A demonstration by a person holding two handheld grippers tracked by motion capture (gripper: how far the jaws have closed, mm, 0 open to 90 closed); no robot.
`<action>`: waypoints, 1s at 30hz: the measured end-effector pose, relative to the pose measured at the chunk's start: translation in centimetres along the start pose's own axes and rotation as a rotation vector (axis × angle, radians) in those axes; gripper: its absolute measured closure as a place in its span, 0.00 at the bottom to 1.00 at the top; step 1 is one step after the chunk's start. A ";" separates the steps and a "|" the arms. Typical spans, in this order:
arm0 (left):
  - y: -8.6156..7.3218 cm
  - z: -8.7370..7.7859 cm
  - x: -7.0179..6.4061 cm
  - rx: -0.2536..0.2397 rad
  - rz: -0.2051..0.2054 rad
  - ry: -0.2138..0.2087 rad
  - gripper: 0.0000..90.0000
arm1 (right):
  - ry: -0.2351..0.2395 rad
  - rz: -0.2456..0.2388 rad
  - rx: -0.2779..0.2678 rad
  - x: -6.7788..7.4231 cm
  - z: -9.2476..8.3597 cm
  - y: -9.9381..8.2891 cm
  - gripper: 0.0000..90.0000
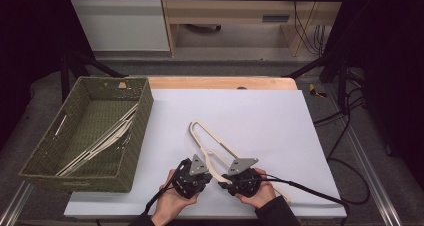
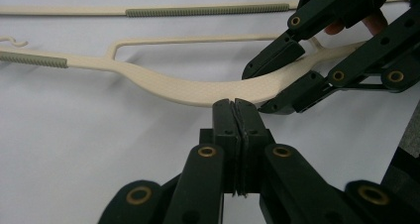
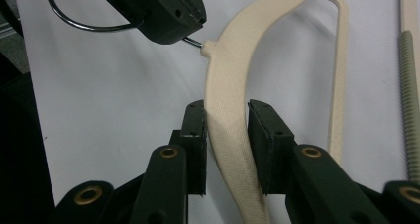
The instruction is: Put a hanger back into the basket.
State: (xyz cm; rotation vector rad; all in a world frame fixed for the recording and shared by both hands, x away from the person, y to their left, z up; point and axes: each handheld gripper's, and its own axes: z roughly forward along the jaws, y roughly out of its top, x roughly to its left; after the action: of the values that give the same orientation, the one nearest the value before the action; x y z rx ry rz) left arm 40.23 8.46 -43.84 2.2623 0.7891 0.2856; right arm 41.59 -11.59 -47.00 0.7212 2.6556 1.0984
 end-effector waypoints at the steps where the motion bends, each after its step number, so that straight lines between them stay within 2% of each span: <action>1: 0.0 0.0 0.0 -0.006 -0.002 -0.002 0.98 | 0.004 -0.001 0.000 0.0 0.0 0.0 0.79; 4: 0.0 -0.3 0.2 -0.025 -0.013 -0.020 0.97 | 0.012 -0.016 -0.010 0.0 -0.1 0.0 0.80; 5: 0.1 -0.7 0.4 -0.048 -0.008 -0.035 0.92 | 0.017 -0.020 -0.013 0.0 -0.2 0.0 0.80; 7: 0.3 -1.4 0.6 -0.076 -0.005 -0.040 0.82 | 0.016 -0.022 -0.020 0.0 -0.3 0.1 0.81; 8: 0.5 -2.2 0.8 -0.108 0.001 -0.054 0.78 | 0.011 -0.025 -0.023 0.0 -0.4 0.1 0.81; 9: 0.6 -2.6 0.9 -0.127 0.007 -0.052 0.69 | 0.008 -0.029 -0.026 0.1 -0.7 0.1 0.82; 12: 1.0 -4.8 1.5 -0.214 0.029 -0.037 0.52 | 0.005 -0.033 -0.039 0.0 -1.2 0.3 0.82; 13: 1.1 -5.8 1.9 -0.254 0.031 -0.028 0.48 | 0.004 -0.037 -0.048 0.0 -1.3 0.3 0.83; 17: 1.0 -8.0 3.2 -0.337 0.016 -0.014 0.34 | -0.007 -0.034 -0.054 -0.1 -2.0 0.5 0.83; 21: 0.8 -9.4 4.5 -0.385 -0.007 -0.004 0.24 | -0.015 -0.028 -0.068 -0.2 -2.4 0.5 0.83; 24: 0.5 -9.9 5.6 -0.398 -0.027 -0.014 0.16 | -0.022 -0.020 -0.078 -0.2 -2.7 0.6 0.84; 30: -0.1 -10.2 7.1 -0.420 -0.065 0.006 0.14 | -0.034 -0.013 -0.082 -0.3 -3.4 0.7 0.84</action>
State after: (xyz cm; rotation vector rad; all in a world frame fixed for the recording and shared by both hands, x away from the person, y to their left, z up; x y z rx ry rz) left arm 41.61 18.57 -36.72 1.8400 0.7277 0.3884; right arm 41.00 -13.39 -44.12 0.6995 2.5664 1.1733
